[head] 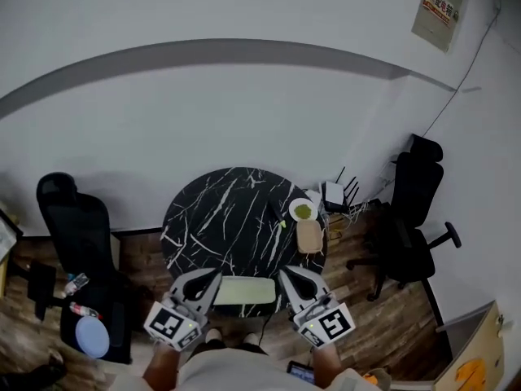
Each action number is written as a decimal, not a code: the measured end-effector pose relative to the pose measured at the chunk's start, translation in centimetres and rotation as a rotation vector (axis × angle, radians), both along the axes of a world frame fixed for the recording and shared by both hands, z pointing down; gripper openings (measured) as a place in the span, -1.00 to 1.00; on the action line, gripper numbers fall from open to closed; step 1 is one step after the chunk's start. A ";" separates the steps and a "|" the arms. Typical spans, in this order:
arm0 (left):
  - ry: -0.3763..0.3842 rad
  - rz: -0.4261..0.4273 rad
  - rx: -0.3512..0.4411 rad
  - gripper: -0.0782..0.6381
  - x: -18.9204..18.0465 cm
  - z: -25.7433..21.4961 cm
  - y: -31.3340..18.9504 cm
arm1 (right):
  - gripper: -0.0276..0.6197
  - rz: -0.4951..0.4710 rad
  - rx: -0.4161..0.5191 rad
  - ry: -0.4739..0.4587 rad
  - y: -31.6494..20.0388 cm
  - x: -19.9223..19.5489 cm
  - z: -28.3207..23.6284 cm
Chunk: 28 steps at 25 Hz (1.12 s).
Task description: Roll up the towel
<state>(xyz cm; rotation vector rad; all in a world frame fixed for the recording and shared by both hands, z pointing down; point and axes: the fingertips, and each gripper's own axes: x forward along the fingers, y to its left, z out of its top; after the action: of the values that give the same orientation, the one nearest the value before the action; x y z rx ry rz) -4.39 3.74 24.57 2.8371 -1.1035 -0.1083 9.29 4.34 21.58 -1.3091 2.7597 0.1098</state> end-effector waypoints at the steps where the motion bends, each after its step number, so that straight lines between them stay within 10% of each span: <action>1: 0.007 0.006 -0.005 -0.78 0.0 -0.1 0.2 | -0.93 -0.011 -0.002 -0.018 0.2 -0.1 -0.1; 28: -0.056 -0.053 0.014 -0.78 0.2 0.2 -0.2 | -0.93 0.021 0.005 0.042 0.0 1.8 -0.1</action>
<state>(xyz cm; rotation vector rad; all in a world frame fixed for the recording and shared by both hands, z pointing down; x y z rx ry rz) -4.21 3.56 24.78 2.8400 -1.1942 -0.0411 11.06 4.38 21.52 -1.3501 2.7793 0.1467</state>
